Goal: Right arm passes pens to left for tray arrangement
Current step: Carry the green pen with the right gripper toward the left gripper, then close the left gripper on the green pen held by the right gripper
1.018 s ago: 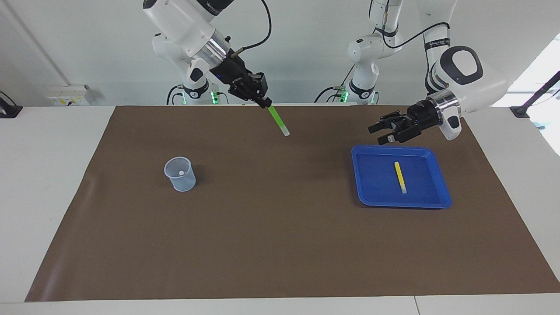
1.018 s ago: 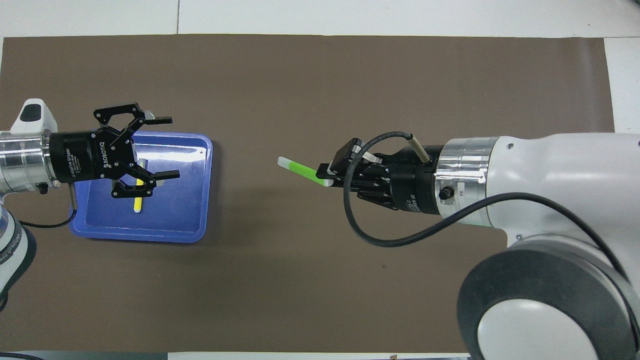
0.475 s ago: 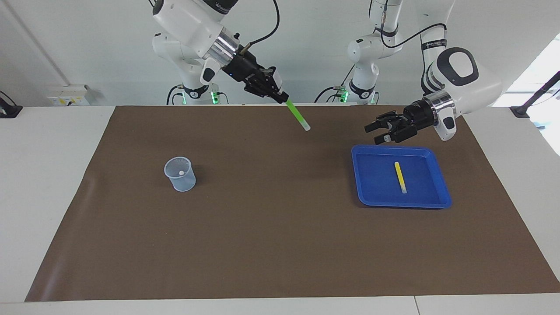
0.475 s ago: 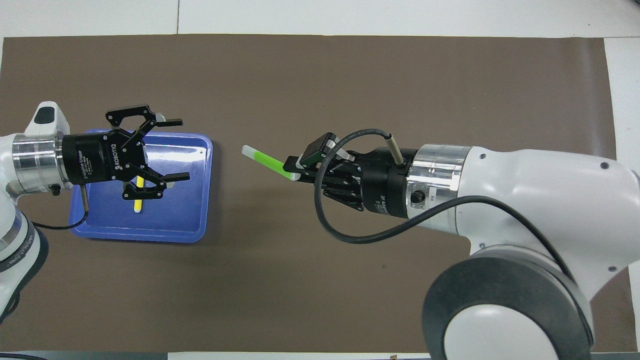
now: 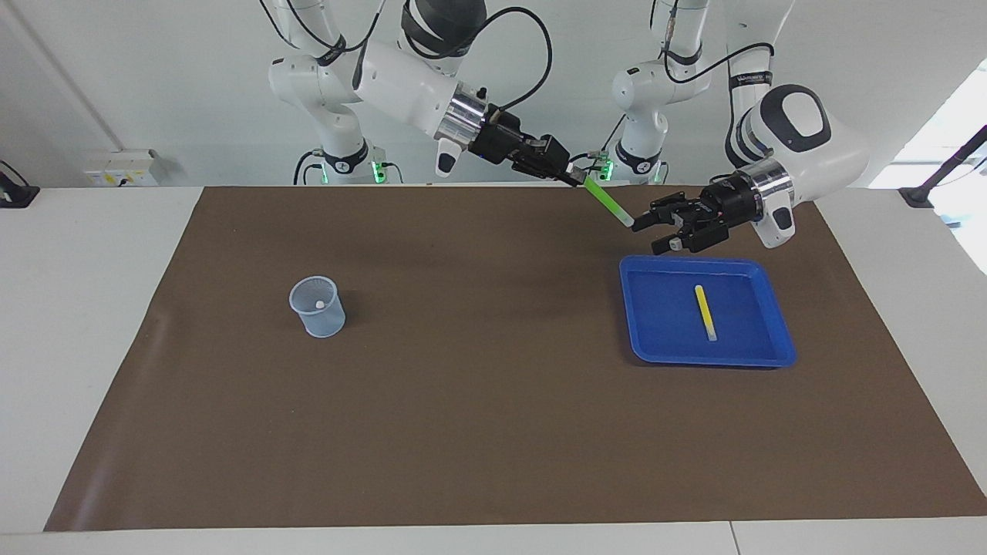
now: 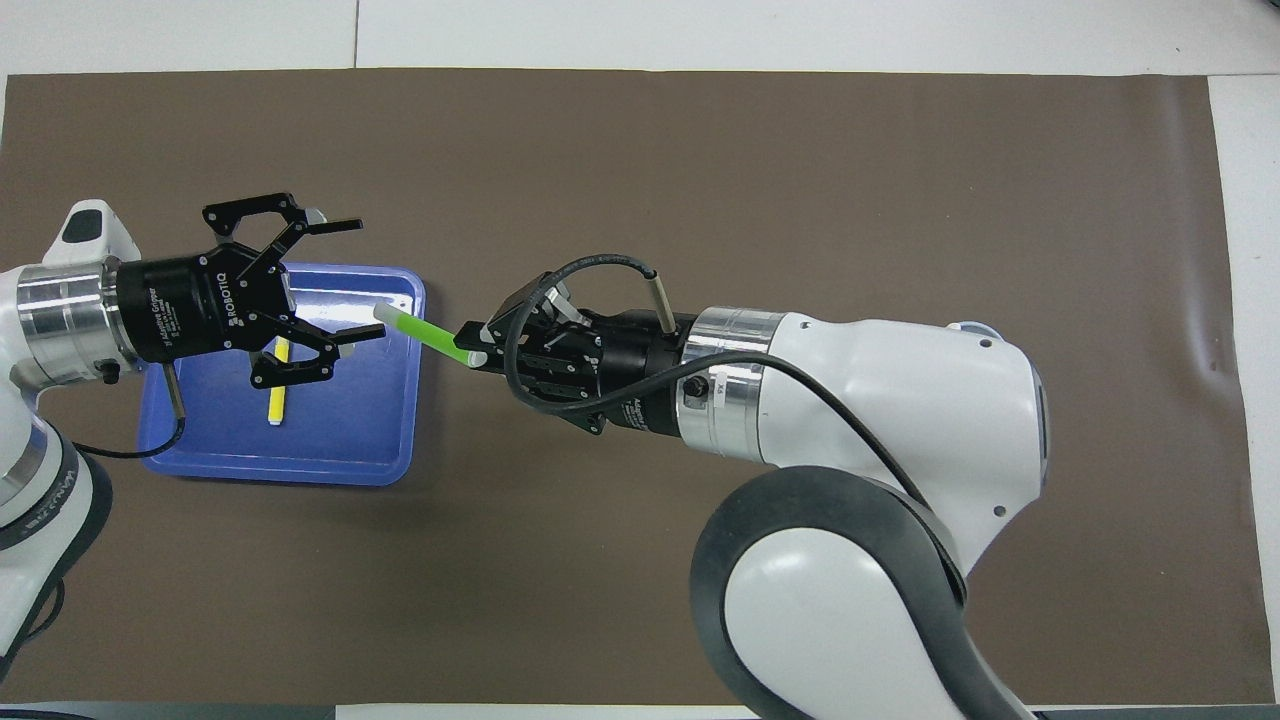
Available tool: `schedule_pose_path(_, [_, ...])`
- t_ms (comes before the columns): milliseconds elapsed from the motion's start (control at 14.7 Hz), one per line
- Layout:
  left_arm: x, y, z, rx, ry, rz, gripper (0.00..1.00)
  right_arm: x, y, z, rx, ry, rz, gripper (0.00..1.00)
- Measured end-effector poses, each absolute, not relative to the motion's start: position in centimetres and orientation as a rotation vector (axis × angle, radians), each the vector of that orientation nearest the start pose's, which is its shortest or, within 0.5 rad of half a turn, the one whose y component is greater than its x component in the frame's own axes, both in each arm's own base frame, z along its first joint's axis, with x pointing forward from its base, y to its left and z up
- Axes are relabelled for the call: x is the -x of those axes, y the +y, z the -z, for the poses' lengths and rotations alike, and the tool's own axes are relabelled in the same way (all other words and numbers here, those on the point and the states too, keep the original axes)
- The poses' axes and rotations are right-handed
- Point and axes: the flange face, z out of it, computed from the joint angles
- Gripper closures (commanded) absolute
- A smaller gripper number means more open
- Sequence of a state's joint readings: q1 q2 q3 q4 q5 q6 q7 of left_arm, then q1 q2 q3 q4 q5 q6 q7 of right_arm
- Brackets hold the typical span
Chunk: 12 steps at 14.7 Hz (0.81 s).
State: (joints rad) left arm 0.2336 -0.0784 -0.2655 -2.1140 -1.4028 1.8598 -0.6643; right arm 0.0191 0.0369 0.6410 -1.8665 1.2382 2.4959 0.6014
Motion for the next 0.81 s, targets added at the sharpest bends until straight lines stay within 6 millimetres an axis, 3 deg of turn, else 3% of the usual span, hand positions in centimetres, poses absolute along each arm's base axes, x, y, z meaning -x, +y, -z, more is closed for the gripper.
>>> schedule_pose_path(136, [-53.21, -9.73, -49.00, -1.558, 1.114, 0.633, 0.13, -49.44, 37.18, -55.55, 1.865, 0.769, -0.236, 1.00])
schedule_pose_path(271, [-53.20, -9.79, -49.01, -1.556, 1.119, 0.638, 0.20, -49.60, 37.27, -55.49, 1.854, 0.790, -0.256, 1.00])
schedule_pose_path(543, [-53.19, -9.82, -49.01, -1.548, 1.132, 0.650, 0.42, -49.75, 37.74, -55.48, 1.838, 0.811, -0.286, 1.00])
schedule_pose_path(814, [-53.01, -9.95, -49.13, -1.542, 1.140, 0.670, 0.43, -50.16, 37.82, -55.40, 1.828, 0.818, -0.286, 1.00])
